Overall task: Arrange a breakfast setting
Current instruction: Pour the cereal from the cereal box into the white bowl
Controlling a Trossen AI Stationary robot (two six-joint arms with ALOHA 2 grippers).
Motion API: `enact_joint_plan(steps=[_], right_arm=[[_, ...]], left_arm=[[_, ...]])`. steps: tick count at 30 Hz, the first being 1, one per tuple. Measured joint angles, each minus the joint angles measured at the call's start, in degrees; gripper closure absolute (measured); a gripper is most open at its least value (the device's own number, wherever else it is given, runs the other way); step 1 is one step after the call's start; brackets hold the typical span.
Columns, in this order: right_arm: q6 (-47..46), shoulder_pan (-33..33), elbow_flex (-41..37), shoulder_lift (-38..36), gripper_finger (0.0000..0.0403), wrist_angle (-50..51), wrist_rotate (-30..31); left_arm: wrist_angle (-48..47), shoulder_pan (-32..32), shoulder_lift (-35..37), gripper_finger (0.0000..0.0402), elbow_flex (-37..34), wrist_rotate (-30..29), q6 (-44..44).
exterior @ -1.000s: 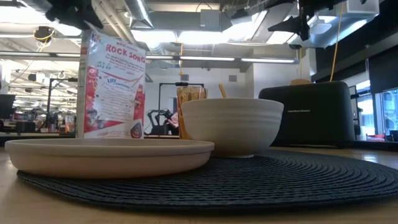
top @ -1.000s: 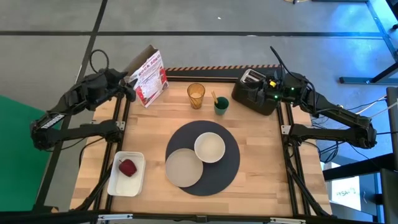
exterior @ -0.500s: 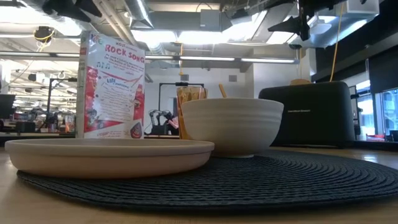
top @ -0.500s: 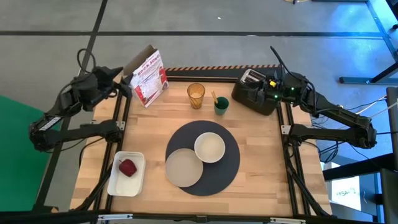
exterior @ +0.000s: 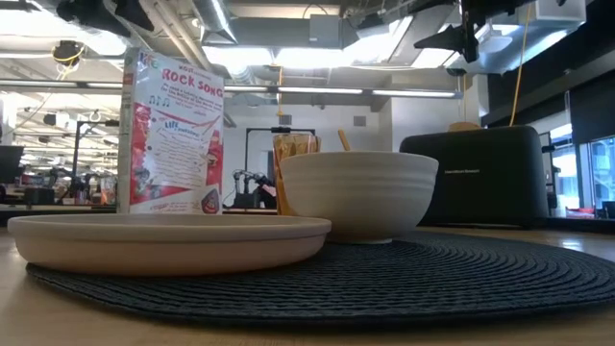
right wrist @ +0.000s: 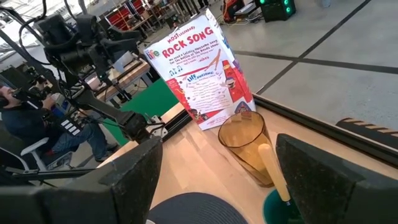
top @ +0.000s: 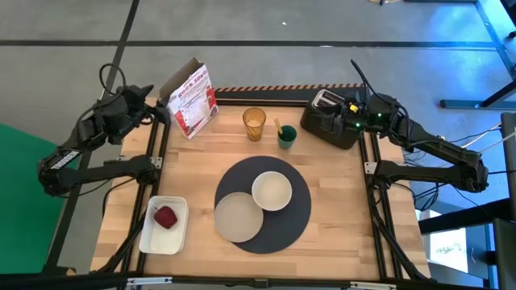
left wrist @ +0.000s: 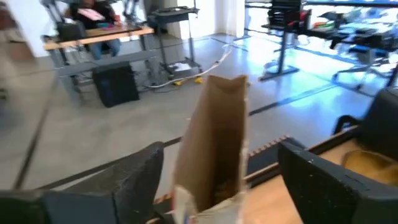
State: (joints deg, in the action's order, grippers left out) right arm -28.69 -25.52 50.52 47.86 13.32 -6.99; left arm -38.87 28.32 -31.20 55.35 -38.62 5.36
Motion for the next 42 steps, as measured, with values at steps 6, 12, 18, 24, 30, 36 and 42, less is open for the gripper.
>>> enact_joint_plan(steps=[6, 12, 18, 24, 30, 36, 42], right_arm=[[-1.0, 0.0, 0.0, 0.0, 0.0098, 0.0, -0.1], [-0.9, 0.0, 0.0, 0.0, 0.0098, -0.1, -0.1], [-0.5, 0.0, 0.0, 0.0, 0.0098, -0.4, -0.1], [-0.8, 0.0, 0.0, 0.0, 0.0098, -0.3, -2.0], [-0.8, 0.0, 0.0, 0.0, 0.0098, -0.3, -4.7], [-0.8, 0.0, 0.0, 0.0, 0.0098, -0.2, -5.6], [-0.8, 0.0, 0.0, 0.0, 0.0098, -0.2, -5.7]], left_arm=[[-7.9, 0.0, 0.0, 0.0035, 0.0, -3.3, 6.4], [-14.4, 0.0, -2.0, 0.0025, -1.3, -3.3, 15.3], [-14.0, 0.0, -2.7, 0.0028, -9.5, -1.0, 22.7], [-8.7, 0.0, -2.6, 0.0028, -17.6, -1.8, 26.0], [0.7, 0.0, -2.6, 0.0028, -24.8, -1.9, 24.1], [10.0, 0.1, -2.6, 0.0028, -31.7, -2.6, 24.1], [20.0, 0.1, -2.6, 0.0028, -38.6, -5.0, 22.7]])
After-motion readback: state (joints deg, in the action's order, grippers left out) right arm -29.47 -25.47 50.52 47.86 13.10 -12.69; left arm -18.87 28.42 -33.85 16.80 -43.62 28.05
